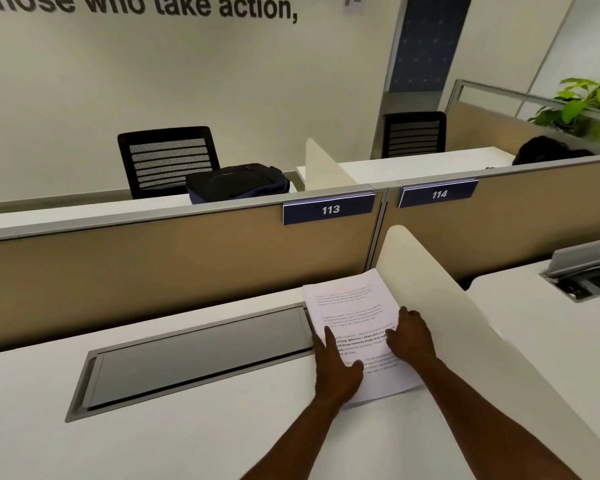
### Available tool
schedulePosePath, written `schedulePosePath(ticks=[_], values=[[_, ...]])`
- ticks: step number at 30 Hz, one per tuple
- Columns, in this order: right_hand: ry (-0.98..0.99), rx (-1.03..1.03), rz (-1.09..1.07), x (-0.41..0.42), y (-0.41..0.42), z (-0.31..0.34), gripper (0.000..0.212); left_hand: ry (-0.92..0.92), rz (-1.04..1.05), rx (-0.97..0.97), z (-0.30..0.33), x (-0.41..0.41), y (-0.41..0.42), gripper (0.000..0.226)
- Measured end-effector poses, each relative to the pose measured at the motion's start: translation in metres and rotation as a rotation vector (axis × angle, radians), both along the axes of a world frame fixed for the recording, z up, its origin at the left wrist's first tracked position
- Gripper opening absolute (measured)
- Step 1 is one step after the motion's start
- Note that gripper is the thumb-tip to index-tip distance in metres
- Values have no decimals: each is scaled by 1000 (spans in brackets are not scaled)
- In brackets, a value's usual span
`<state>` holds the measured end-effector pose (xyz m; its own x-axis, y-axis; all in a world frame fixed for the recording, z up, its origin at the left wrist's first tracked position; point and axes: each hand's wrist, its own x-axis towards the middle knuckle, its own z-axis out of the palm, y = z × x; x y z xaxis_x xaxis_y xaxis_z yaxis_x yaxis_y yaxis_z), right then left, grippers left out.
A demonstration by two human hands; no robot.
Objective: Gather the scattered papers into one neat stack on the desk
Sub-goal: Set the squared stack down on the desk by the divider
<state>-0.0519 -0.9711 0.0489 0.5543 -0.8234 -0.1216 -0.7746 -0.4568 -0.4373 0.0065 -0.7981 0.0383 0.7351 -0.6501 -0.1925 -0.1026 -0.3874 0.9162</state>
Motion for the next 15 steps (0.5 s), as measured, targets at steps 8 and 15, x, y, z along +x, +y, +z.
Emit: schedulePosePath(ticks=[8, 15], values=[[73, -156, 168, -2, 13, -28, 77, -217, -92, 109, -24, -9, 2, 104], [229, -269, 269, -9, 12, -46, 60, -271, -100, 128, -35, -9, -2, 102]])
